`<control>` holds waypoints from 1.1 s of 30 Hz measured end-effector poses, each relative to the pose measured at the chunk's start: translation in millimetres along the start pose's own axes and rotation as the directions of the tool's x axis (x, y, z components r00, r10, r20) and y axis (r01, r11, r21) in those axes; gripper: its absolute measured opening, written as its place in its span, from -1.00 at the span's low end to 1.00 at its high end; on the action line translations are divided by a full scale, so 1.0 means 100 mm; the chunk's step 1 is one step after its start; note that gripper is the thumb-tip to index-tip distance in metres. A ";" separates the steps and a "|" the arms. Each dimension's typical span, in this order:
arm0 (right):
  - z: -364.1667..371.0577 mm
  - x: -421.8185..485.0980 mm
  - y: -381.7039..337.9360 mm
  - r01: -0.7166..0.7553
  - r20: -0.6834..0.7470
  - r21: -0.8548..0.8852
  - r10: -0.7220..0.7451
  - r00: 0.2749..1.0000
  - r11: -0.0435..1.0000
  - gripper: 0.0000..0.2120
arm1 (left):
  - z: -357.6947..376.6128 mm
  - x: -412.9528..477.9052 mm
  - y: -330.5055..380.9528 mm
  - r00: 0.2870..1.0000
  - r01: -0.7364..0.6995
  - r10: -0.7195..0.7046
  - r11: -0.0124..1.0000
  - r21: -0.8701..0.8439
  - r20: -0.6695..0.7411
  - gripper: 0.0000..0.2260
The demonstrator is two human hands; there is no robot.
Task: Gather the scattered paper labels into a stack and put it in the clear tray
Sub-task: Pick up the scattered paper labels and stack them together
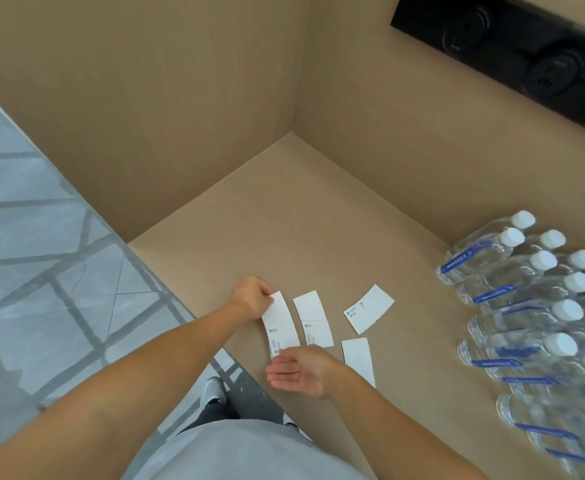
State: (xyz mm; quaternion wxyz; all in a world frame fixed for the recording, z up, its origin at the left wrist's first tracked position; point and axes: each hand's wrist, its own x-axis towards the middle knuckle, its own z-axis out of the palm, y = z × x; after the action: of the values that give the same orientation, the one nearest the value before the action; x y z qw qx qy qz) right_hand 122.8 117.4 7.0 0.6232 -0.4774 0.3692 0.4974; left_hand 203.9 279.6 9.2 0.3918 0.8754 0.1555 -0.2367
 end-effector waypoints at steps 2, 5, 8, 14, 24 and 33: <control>0.04 0.01 0.00 -0.022 -0.007 0.037 0.022 1.000 0.999 -0.75 | 0.00 0.05 -0.02 0.999 -0.040 0.039 0.998 0.051 0.026 -0.85; 0.09 0.02 0.03 -0.035 -0.045 0.062 0.037 0.998 0.998 -0.71 | 0.02 0.11 -0.04 0.990 -0.124 0.114 0.983 0.134 0.083 -0.86; 0.11 0.02 0.03 -0.048 -0.083 0.066 0.053 0.995 0.997 -0.70 | 0.04 0.19 -0.03 0.978 -0.189 0.169 0.966 0.174 0.124 -0.88; 0.19 -0.02 0.01 -0.052 -0.177 -0.009 0.049 0.983 0.999 -0.69 | 0.02 0.29 -0.03 0.962 -0.246 0.212 0.945 0.217 0.171 -0.93; -0.01 -0.15 -0.02 0.262 -0.789 0.042 -0.129 0.601 0.964 -0.83 | 0.07 0.51 0.50 0.909 -0.356 0.269 0.899 0.257 0.317 -0.82; 0.07 -0.05 -0.18 0.463 -0.735 0.381 -0.041 0.677 0.800 -0.80 | 0.36 0.40 0.67 0.928 -0.300 0.201 0.902 0.310 0.314 -0.84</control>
State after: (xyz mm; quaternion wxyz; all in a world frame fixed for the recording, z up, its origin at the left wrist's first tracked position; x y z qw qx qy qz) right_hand 138.8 121.5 17.8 0.6106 -0.4811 0.6262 0.0605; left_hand 258.0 213.0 7.7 0.2735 0.9027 -0.0601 -0.3267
